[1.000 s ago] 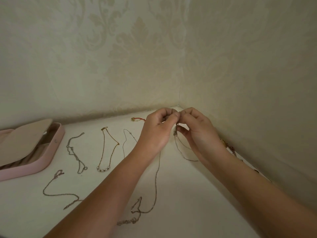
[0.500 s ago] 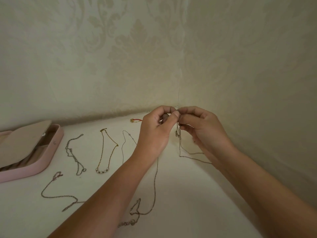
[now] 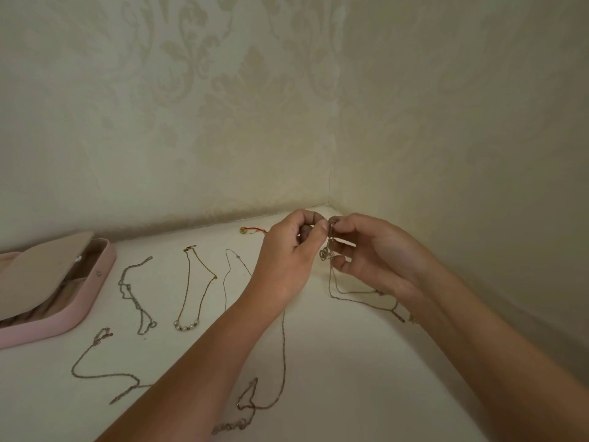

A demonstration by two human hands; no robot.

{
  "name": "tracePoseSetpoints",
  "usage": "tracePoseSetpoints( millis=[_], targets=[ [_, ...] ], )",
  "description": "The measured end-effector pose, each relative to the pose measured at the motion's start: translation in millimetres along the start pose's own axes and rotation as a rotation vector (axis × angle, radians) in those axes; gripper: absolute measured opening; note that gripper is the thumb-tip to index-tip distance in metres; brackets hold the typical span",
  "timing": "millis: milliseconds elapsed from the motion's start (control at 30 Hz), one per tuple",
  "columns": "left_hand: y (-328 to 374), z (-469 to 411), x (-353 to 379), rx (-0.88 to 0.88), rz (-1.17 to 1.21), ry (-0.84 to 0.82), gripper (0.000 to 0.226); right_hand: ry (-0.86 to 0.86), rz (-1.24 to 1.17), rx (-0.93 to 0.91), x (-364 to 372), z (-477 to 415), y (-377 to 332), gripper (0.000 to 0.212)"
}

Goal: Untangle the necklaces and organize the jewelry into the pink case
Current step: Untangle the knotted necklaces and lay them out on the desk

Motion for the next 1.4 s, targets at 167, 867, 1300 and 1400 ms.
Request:
tracePoseSetpoints(
  millis=[167,867,1300,1400],
  targets=[
    [-1.7,1.2,4.2,0.006,-0.064,-0.030,0.019,-0.011,0.029,0.029,-0.7,-1.5,3.7,0.008],
    [-12.4,8.3,15.0,-0.154,0.029,-0.074,0.020,0.174,0.972,-0.400,1.6,14.5,-39.9,0.010],
    [-21.0,-0.4,6.0,-0.166,0.005,-0.059,0.028,-0.149,0.197,0.092,3.5,4.0,6.9,0.003],
    [-25.8,4.1,15.0,-0.224,0.058,-0.164,0.025,-0.009,0.453,0.005,-6.8,1.8,-0.6,0.018]
  ],
)
Point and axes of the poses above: each hand's wrist, its own z-axis away from the middle knuckle, its own x-axis out of the palm, y = z × x, the point moved 9 cm from there along -z, towards the middle knuckle, and after that the axes turned 9 degrees about -z, right-handed, at the moved point
